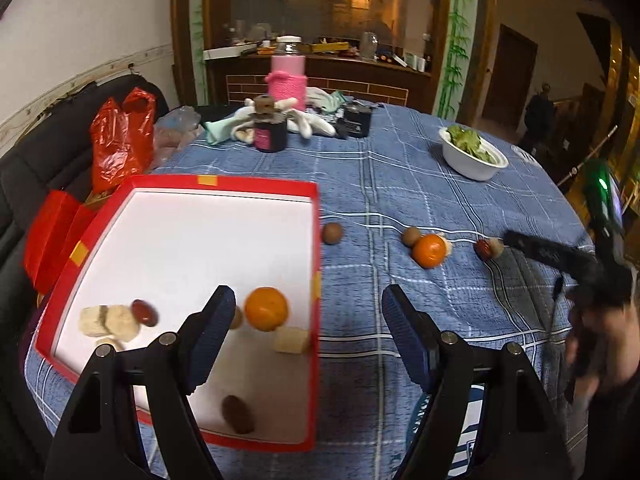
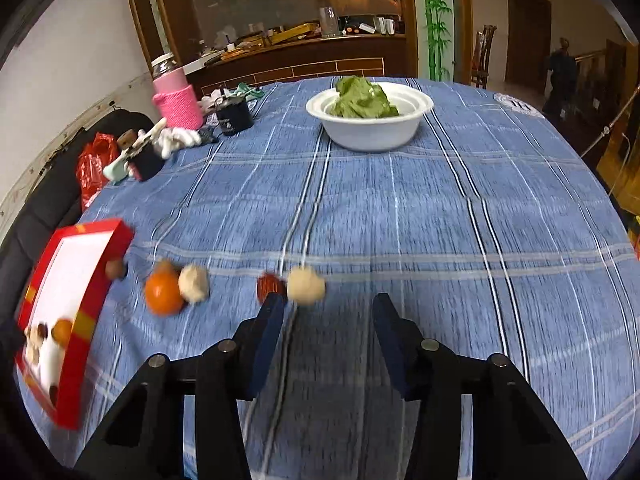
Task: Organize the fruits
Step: 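Grasp a tan ball with the right tool while the left tool grasps a mandarin orange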
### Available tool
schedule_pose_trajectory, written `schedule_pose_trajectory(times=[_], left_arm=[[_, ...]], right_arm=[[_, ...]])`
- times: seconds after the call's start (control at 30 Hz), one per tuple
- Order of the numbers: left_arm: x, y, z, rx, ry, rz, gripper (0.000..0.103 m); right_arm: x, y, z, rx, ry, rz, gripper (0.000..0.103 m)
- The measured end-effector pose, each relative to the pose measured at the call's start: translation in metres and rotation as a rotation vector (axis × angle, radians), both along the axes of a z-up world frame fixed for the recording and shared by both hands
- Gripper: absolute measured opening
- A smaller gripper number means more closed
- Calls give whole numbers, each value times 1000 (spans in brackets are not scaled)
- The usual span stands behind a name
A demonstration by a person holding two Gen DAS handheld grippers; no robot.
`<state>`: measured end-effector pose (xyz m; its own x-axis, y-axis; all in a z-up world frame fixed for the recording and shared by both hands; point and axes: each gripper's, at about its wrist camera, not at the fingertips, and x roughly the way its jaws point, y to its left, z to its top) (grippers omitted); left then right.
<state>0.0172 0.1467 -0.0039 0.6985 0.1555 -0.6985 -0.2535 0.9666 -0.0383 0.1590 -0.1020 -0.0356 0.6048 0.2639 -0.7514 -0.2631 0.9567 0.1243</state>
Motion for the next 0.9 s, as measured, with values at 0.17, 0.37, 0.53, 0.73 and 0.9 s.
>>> schedule_pose_trajectory(times=[0.17, 0.37, 0.53, 0.73, 0.9], left_arm=[[7, -11, -1, 6, 8, -16, 76], [19, -30, -3, 4, 15, -44, 76], [27, -42, -3, 41, 17, -72, 76], [39, -45, -8, 30, 45, -69, 76], [53, -51, -14, 25, 64, -72, 76]], right_arm=[[22, 9, -17, -8, 80, -10, 40], [-1, 2, -28, -63, 92, 71, 17], [0, 0, -26, -74, 74, 87, 21], [6, 14, -24, -84, 46, 126, 28], [18, 20, -27, -91, 42, 140, 35]])
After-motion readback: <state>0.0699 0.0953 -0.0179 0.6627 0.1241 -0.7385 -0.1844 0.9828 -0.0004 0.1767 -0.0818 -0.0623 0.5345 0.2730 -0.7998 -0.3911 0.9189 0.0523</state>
